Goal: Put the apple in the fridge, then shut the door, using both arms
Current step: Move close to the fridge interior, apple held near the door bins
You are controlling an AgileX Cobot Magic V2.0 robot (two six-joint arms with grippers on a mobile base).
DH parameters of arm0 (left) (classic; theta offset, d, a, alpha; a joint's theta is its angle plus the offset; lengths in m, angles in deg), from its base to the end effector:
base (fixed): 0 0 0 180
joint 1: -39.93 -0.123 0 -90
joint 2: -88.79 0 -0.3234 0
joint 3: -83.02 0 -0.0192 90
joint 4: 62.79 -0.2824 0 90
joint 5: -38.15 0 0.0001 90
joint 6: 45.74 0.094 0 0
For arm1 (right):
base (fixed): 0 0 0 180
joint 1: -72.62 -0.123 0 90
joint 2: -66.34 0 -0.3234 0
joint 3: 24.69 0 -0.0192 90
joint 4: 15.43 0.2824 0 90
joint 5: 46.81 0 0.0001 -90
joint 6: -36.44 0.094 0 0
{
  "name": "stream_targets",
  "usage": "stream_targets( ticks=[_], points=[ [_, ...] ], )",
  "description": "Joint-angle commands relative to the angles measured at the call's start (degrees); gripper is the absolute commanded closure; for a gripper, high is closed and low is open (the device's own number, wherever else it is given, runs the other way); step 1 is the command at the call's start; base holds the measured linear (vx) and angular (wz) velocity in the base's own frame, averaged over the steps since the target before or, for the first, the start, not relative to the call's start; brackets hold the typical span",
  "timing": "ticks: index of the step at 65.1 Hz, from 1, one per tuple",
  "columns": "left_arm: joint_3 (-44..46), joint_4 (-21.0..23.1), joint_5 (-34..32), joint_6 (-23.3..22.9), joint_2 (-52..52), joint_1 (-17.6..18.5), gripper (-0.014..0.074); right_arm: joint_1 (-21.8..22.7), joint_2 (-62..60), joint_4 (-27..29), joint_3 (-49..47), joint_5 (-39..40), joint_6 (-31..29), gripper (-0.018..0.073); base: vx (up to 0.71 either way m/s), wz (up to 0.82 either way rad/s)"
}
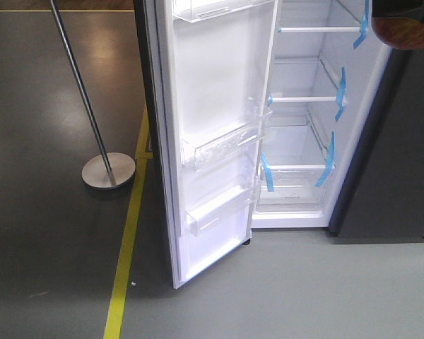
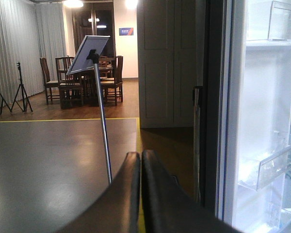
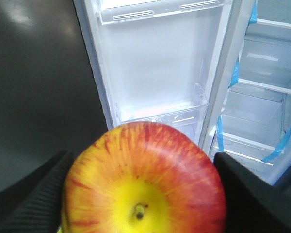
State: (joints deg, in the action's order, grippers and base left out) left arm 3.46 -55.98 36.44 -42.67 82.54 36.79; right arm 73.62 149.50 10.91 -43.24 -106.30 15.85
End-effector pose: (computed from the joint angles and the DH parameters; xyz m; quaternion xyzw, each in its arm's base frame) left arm 0.0522 0.0032 0.2075 -0.0415 0.6686 -0.0027 0.7425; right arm 0.2831 0.0310 0.5373 -0.1363 0.8493 0.1381 0.4909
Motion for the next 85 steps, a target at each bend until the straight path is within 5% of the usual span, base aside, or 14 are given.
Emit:
stream_targets(
  ticks=[1,85],
  points=[
    [1.1,0.2,-4.4,-0.6,0.8,0.3,0.0603,0.3,-1.5,1.5,-1.9,4.0,-0.5,0.0298,0.13,-0.01],
    [1.1,0.2,-4.4,-0.6,0.8,0.3,0.0603,0.3,-1.5,1.5,-1.9,4.0,-0.5,0.0298,0.13,0.0]
  ],
)
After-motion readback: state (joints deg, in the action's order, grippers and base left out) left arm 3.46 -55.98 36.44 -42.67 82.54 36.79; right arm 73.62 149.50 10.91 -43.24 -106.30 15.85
